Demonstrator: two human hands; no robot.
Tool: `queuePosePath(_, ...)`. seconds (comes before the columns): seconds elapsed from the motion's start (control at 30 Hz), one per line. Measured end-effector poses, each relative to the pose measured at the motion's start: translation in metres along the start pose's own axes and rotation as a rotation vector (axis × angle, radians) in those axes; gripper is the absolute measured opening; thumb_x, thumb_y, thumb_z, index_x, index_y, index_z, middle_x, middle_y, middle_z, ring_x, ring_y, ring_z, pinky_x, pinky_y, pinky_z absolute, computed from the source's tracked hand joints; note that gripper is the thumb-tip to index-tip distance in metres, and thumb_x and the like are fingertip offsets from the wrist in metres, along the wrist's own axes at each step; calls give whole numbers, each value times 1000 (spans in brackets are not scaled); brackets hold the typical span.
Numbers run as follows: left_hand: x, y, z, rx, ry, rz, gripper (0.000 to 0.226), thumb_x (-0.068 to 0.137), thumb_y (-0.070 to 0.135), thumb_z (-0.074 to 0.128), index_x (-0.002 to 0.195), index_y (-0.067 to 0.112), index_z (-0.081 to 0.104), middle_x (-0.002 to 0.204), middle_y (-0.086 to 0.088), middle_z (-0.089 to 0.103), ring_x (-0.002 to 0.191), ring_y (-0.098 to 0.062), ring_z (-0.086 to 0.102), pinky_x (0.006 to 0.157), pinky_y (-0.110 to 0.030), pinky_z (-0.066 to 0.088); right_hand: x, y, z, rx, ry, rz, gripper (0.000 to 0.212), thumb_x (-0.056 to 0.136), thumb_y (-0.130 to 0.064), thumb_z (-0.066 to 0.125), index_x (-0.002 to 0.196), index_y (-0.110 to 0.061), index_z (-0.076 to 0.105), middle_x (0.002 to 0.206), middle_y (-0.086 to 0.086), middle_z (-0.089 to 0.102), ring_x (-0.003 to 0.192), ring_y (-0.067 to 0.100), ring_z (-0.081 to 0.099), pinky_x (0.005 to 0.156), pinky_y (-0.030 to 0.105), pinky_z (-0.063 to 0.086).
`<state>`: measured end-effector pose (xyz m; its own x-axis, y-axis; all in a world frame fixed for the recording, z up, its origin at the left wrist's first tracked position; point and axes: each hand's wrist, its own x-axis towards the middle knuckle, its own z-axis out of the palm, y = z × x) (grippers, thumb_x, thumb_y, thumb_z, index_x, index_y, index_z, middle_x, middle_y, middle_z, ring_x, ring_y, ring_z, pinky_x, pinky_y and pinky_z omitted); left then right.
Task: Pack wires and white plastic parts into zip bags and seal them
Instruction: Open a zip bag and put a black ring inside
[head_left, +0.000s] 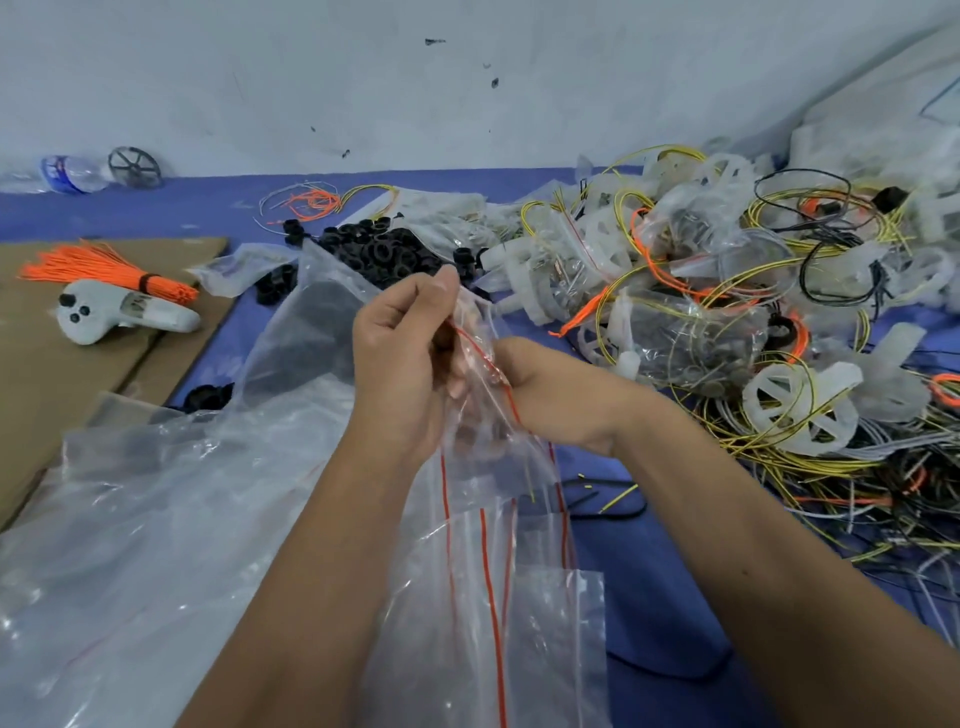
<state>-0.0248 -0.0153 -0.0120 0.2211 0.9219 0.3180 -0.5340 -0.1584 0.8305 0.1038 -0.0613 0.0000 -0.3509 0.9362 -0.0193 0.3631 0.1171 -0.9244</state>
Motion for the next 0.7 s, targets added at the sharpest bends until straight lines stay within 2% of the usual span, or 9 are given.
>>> queuePosePath(0.07, 1, 0, -2, 58, 8, 40, 37, 96, 20, 62, 61, 11, 56, 48, -9, 46, 31, -13, 35, 33, -16, 28, 2, 1, -3, -19, -52, 6, 34, 95, 8, 60, 83, -24, 55, 71, -21, 62, 63, -6, 56, 60, 15, 49)
queuePosePath(0.13, 0, -3, -2, 203, -2, 104, 41, 98, 18, 62, 59, 9, 50, 47, -9, 43, 31, -16, 36, 35, -19, 30, 4, 0, -6, -125, -75, 20, 33, 91, 2, 70, 81, -24, 54, 72, -16, 61, 59, -6, 56, 56, 14, 49)
queuePosePath(0.27, 1, -12, -5, 428, 51, 178, 43, 99, 16, 63, 62, 0, 48, 46, -9, 44, 33, -18, 43, 37, -22, 35, -4, -3, -15, -206, 31, -18, 45, 89, 8, 65, 68, -32, 68, 61, -15, 66, 53, 0, 60, 52, 15, 47)
queuePosePath(0.33, 3, -18, -10, 476, 77, 144, 43, 99, 18, 63, 63, -1, 48, 46, -6, 45, 35, -18, 45, 38, -24, 36, -10, -4, -20, -151, 200, -10, 33, 90, 10, 60, 81, -19, 75, 69, -1, 74, 57, 17, 70, 53, 26, 53)
queuePosePath(0.4, 4, -24, -13, 461, 100, 47, 47, 101, 23, 61, 62, 1, 47, 48, -5, 45, 38, -19, 43, 40, -25, 37, -16, 0, -29, -236, 515, -47, 15, 91, -1, 65, 84, -12, 74, 67, 2, 72, 55, 17, 67, 55, 31, 53)
queuePosePath(0.47, 3, -30, -12, 458, 94, -50, 51, 100, 35, 60, 64, 1, 47, 53, -11, 46, 42, -20, 42, 43, -27, 37, -26, 6, -40, -613, 758, -59, 11, 91, -18, 68, 81, -19, 73, 70, -3, 68, 64, 14, 62, 65, 34, 52)
queuePosePath(0.5, 3, -33, -11, 490, 72, -78, 53, 98, 42, 60, 64, 4, 47, 54, -9, 47, 44, -18, 42, 45, -27, 38, -33, 9, -44, -781, 803, 8, 12, 91, -28, 67, 81, -22, 71, 78, -5, 66, 72, 16, 60, 69, 35, 51)
queuePosePath(0.6, 1, -43, -8, 733, -41, -62, 52, 87, 61, 60, 64, 15, 50, 53, 8, 49, 50, -10, 44, 52, -25, 40, -50, 15, -50, -932, 729, 319, 11, 89, -37, 67, 88, -26, 70, 101, 2, 62, 90, 27, 60, 77, 38, 52)
queuePosePath(0.7, 0, -53, -9, 982, -104, 14, 44, 84, 54, 72, 67, 19, 52, 56, 12, 51, 52, -4, 44, 55, -20, 36, -55, 21, -53, -910, 639, 373, 11, 84, -22, 69, 90, -14, 72, 85, 7, 67, 78, 30, 62, 68, 35, 52)
